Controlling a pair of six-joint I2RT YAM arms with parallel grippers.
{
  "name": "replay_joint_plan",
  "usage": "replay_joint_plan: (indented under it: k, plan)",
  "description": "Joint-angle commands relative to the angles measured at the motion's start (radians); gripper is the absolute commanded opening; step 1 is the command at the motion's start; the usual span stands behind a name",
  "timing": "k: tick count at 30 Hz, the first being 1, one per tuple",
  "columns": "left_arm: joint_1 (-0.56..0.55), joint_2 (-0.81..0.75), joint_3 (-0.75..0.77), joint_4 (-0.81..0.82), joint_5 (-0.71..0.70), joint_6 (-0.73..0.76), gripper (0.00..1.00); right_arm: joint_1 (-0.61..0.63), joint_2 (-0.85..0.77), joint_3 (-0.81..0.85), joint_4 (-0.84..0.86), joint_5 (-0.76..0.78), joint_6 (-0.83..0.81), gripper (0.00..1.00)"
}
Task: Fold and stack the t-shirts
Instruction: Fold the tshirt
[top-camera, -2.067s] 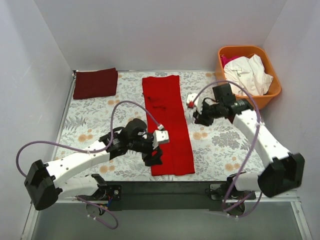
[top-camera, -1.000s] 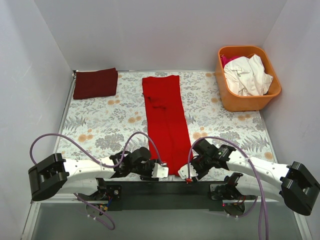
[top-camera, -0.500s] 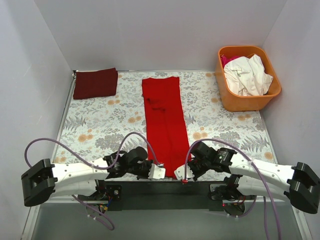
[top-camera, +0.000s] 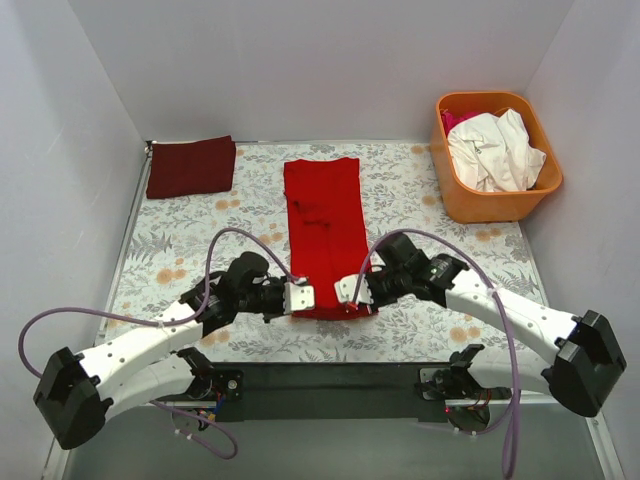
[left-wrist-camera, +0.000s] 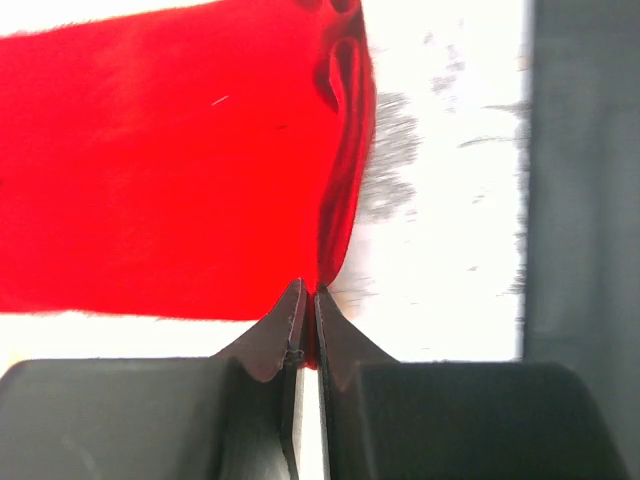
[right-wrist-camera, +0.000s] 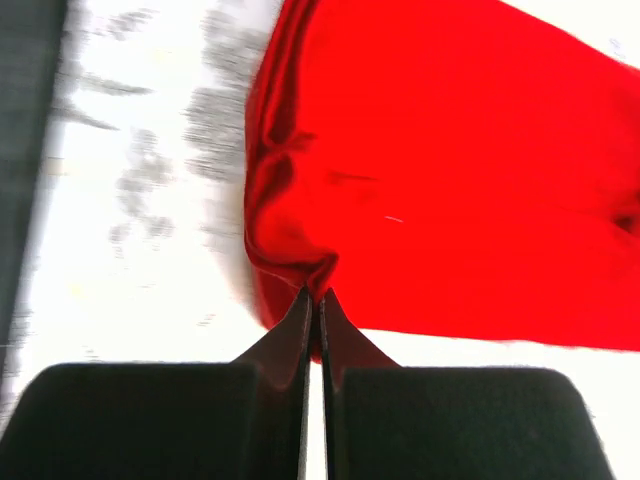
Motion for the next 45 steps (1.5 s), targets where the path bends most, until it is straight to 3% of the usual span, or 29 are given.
replay_joint_plan:
  k: [1, 8, 11, 23, 34, 35, 37, 38, 40, 43, 45]
  plan:
    - [0.088, 0.052, 0.037, 0.088, 0.019, 0.074, 0.0, -0.108, 0.076, 0.103, 0.039, -0.048, -0.125, 0.01]
    - [0.349, 0.264, 0.142, 0.25, 0.114, 0.182, 0.0, -0.239, 0.222, 0.209, 0.121, -0.076, -0.263, 0.01]
    - [0.398, 0.374, 0.208, 0.304, 0.141, 0.208, 0.0, -0.28, 0.297, 0.258, 0.148, -0.09, -0.3, 0.01]
    - [0.513, 0.75, 0.448, 0.378, 0.173, 0.266, 0.0, -0.395, 0.618, 0.499, 0.214, -0.105, -0.378, 0.01]
    - [0.543, 0.915, 0.535, 0.445, 0.145, 0.286, 0.01, -0.42, 0.776, 0.585, 0.248, -0.09, -0.388, 0.01]
    - [0.543, 0.919, 0.538, 0.453, 0.138, 0.283, 0.07, -0.419, 0.782, 0.593, 0.254, -0.085, -0.381, 0.13]
    - [0.544, 0.93, 0.538, 0.471, 0.096, 0.272, 0.22, -0.419, 0.785, 0.605, 0.273, -0.068, -0.355, 0.22]
    - [0.549, 0.93, 0.542, 0.485, 0.082, 0.254, 0.24, -0.422, 0.782, 0.622, 0.276, -0.064, -0.348, 0.34]
    - [0.556, 0.906, 0.549, 0.485, 0.062, 0.228, 0.32, -0.429, 0.775, 0.639, 0.276, -0.048, -0.313, 0.42]
    - [0.57, 0.829, 0.545, 0.45, 0.073, 0.164, 0.42, -0.442, 0.717, 0.622, 0.274, -0.044, -0.288, 0.45]
    - [0.572, 0.772, 0.504, 0.412, 0.093, 0.125, 0.43, -0.443, 0.643, 0.564, 0.262, -0.045, -0.276, 0.45]
